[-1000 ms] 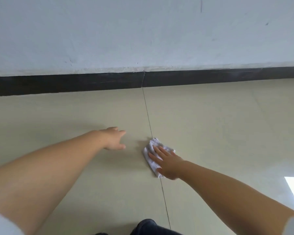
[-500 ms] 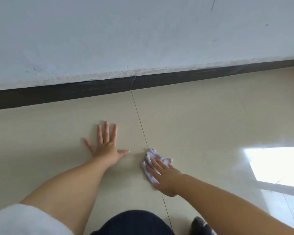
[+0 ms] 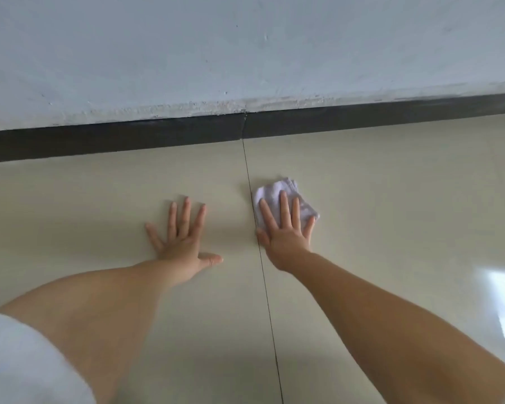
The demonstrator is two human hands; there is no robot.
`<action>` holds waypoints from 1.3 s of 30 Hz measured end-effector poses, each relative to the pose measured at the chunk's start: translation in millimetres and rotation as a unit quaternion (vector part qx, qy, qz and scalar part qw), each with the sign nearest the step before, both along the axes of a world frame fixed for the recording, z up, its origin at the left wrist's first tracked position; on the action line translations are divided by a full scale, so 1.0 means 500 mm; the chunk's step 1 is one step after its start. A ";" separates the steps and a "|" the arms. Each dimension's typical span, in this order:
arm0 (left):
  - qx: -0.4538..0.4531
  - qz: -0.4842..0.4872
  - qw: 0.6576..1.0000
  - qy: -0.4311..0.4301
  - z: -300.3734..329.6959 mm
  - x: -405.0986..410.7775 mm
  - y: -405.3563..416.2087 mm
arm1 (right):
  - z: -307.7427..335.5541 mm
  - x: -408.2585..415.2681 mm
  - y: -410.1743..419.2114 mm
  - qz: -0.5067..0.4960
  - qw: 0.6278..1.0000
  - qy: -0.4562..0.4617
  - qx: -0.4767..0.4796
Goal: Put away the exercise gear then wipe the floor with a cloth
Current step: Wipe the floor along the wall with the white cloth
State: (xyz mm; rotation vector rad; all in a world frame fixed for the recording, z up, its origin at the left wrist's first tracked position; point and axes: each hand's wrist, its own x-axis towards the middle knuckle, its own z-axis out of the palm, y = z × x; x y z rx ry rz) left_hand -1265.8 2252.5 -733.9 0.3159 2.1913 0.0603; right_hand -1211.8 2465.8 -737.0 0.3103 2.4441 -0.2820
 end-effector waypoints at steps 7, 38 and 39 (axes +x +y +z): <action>0.001 0.003 1.000 0.021 0.001 0.003 -0.001 | -0.013 -0.059 0.080 0.126 0.991 0.042 0.031; -0.038 0.162 0.982 0.092 0.011 0.336 0.241 | -0.005 -0.060 0.055 0.232 0.967 0.103 -0.019; -0.041 0.165 0.981 0.097 0.006 0.337 0.237 | -0.013 -0.062 0.046 0.264 0.955 0.124 -0.044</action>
